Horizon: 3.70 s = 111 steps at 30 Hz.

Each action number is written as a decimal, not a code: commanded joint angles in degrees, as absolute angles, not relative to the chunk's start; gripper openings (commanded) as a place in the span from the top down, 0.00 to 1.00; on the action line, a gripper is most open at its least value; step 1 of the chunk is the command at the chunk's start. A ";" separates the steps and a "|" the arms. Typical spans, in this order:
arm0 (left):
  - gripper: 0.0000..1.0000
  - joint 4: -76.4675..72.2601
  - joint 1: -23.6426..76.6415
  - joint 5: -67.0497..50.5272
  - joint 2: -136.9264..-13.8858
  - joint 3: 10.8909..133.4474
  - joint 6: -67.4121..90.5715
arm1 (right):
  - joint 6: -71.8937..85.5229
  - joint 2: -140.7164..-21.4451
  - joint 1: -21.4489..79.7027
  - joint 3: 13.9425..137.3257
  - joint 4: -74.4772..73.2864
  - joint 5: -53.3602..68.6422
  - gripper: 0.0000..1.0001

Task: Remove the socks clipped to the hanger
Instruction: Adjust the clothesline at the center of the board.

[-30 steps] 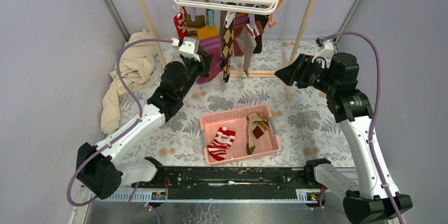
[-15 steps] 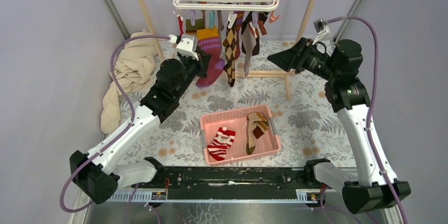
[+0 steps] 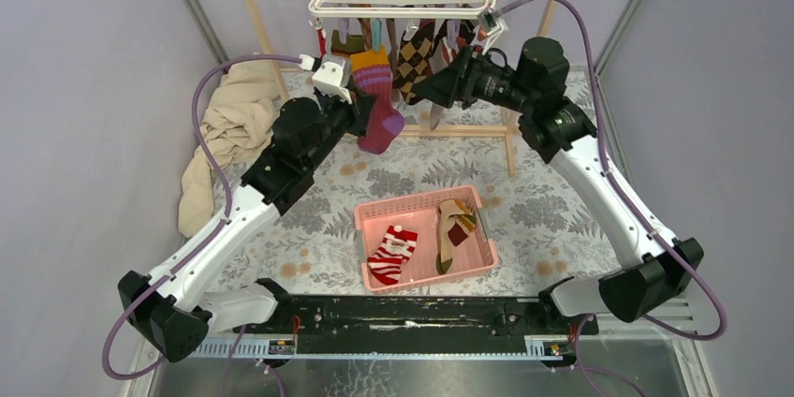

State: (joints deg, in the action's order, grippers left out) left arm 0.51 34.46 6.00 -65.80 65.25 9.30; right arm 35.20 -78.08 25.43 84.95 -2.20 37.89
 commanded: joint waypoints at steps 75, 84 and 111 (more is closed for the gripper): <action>0.92 1.80 34.09 7.06 -74.16 68.82 8.52 | 16.71 -73.56 16.78 66.55 -15.81 -1.73 0.42; 0.92 -1.64 30.73 6.42 -78.75 68.72 8.90 | 17.42 -86.14 16.77 67.34 -9.39 -0.93 0.46; 0.95 -4.51 26.85 4.36 -86.30 70.57 7.62 | 19.07 -122.99 16.77 100.11 -17.05 -3.77 0.41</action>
State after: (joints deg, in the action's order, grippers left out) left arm -3.25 27.22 5.10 -86.24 69.36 8.78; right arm 18.04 -121.10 16.84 96.09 -15.20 -2.94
